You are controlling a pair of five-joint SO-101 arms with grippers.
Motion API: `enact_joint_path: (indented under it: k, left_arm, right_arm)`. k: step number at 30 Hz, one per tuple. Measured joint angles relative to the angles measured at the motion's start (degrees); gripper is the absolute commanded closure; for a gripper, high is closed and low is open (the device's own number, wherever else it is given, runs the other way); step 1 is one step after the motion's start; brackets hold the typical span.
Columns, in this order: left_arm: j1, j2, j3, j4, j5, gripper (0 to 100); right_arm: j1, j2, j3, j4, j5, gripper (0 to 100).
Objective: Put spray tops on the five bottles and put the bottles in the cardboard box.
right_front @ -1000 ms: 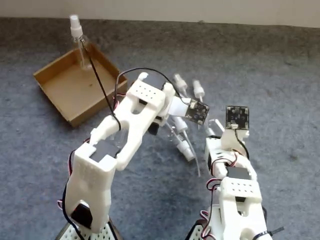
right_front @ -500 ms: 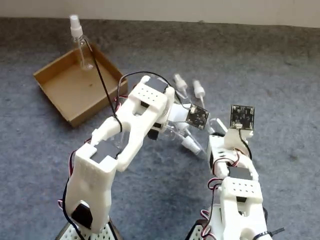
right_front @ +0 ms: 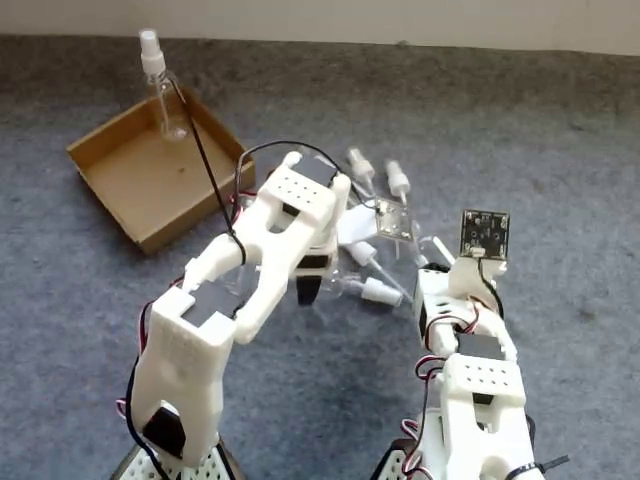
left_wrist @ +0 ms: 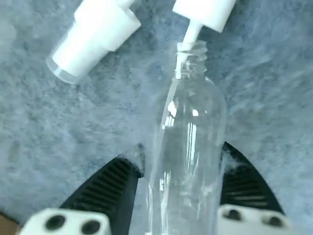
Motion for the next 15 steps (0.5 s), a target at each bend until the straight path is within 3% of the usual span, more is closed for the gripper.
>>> enact_joint_path:
  k: [6, 15]
  left_arm:
    - [0.8, 0.0, 0.0, 1.5, 11.1, 91]
    - [4.2, 0.0, 0.0, 1.6, 5.5, 91]
  right_arm:
    - [0.0, 0.0, 0.0, 0.0, 0.0, 98.7]
    - [-1.0, 0.0, 0.0, 0.0, 0.0, 98.7]
